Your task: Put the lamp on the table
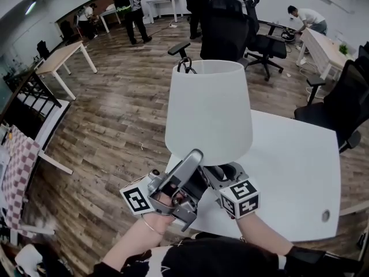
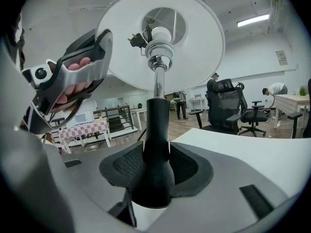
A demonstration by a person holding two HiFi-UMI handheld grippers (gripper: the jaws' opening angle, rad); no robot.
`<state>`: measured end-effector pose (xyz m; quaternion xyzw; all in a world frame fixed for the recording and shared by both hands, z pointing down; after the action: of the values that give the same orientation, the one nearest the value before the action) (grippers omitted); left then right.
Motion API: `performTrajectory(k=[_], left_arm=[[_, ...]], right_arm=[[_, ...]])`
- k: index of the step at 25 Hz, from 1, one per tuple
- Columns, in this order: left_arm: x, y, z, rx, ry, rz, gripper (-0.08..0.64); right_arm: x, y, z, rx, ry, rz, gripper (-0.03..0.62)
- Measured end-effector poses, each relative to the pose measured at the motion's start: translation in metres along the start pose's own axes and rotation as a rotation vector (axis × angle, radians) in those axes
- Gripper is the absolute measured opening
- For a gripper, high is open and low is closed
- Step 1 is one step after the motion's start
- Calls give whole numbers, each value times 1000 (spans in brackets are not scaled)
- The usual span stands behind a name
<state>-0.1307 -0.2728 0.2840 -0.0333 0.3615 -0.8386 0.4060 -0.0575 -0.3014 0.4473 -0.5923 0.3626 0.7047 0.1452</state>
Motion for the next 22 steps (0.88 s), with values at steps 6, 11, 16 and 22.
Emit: performTrajectory(k=[6, 11, 16, 22], left_arm=[[-1, -5, 16, 39, -11, -26, 12], [1, -12, 20, 64, -14, -38, 12], [2, -14, 28, 86, -20, -44, 12], [-1, -14, 36, 103, -32, -44, 12]], right_arm=[[-16, 6, -1, 34, 17, 29, 181], [-23, 10, 5, 52, 26, 45, 181], [-30, 12, 7, 62, 36, 62, 181], [-37, 12, 4, 71, 45, 70, 181]])
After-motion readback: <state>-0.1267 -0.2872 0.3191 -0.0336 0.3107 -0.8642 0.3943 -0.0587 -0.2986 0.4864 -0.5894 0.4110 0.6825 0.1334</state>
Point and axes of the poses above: the fingertips, and each gripper's own axes: y forward along the fingers, z to its left, x out of its top, the point moved 3 cm from there along -y, backward along the fingers, and after that the axes turned 11 degrees about -y, right-handed, at the moved point
